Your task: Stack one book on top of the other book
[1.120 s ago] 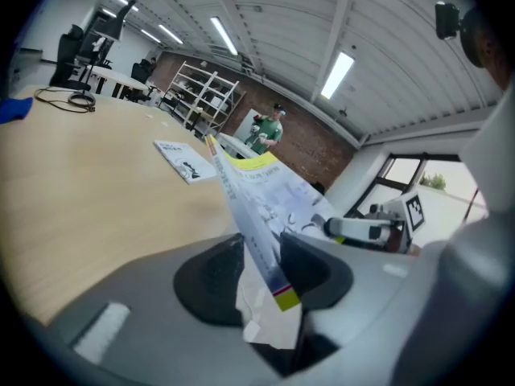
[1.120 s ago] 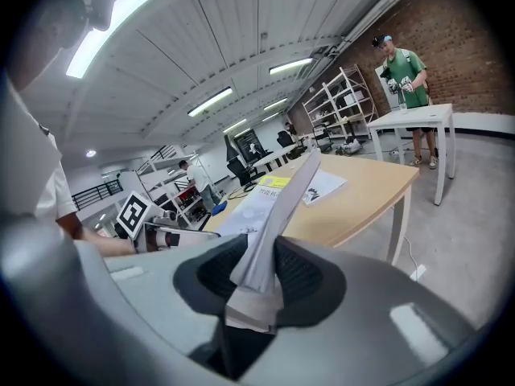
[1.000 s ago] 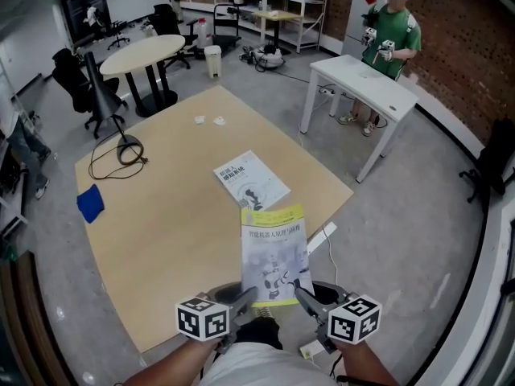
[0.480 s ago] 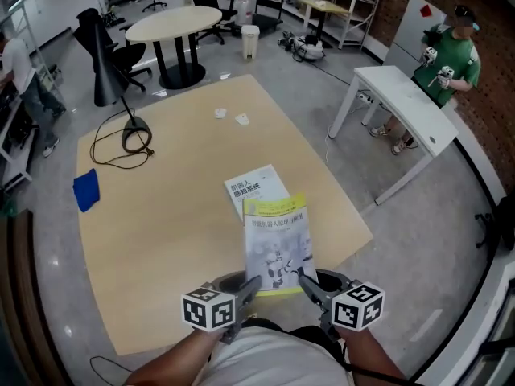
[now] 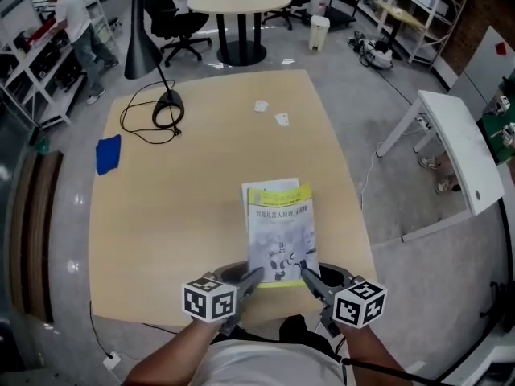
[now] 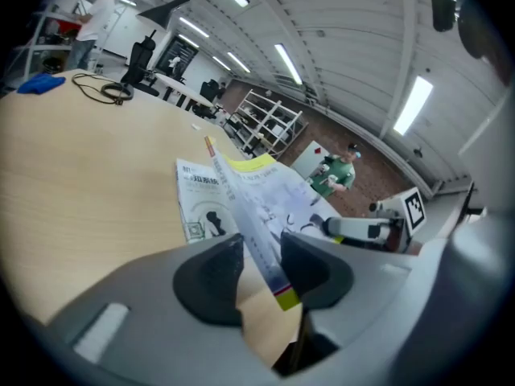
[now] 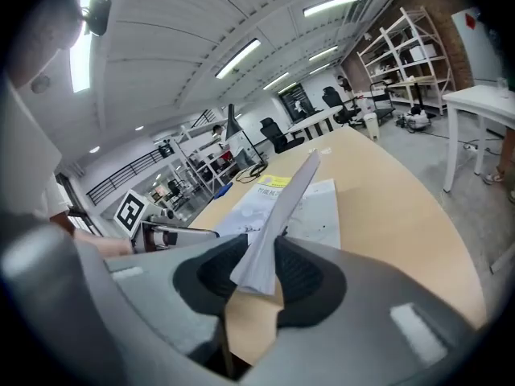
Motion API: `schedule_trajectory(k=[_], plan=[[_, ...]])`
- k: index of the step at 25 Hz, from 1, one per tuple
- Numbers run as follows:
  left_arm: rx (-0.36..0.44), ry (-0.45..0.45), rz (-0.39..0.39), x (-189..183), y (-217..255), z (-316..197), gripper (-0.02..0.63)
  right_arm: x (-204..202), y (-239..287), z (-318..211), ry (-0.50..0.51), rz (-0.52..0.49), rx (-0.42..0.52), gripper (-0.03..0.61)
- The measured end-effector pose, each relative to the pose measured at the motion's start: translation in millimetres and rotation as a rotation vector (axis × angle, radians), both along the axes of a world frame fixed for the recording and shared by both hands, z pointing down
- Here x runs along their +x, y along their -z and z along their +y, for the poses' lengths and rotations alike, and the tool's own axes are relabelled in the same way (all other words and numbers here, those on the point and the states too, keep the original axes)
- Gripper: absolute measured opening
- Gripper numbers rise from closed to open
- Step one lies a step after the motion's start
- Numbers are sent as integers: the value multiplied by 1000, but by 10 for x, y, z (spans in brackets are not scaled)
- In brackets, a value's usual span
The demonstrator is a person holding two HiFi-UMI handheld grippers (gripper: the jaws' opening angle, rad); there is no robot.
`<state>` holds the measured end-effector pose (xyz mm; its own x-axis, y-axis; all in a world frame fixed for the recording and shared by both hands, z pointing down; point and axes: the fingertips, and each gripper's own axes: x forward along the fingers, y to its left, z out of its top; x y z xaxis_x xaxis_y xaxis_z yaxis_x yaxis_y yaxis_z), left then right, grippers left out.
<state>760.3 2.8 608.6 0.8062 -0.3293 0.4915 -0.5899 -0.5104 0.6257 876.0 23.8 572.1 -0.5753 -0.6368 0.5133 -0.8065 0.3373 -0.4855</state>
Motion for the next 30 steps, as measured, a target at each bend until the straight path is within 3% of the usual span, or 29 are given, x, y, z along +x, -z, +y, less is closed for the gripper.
schedule_trajectory(k=[7,11,18,30], plan=[[8,167,-11,275,-212,-289,156,310,-236,-462,164,-8,-3,109],[-32,202,-30,238,-396,-316,156,255,-387,-560,209,12,-19,109],[-42,133,-64,208,-551,-496,155,240,-576,-628,148,21,-52,109],[-142,112,-88,86,-848,-450,143,186,-821,-532,151,65,-140,109]])
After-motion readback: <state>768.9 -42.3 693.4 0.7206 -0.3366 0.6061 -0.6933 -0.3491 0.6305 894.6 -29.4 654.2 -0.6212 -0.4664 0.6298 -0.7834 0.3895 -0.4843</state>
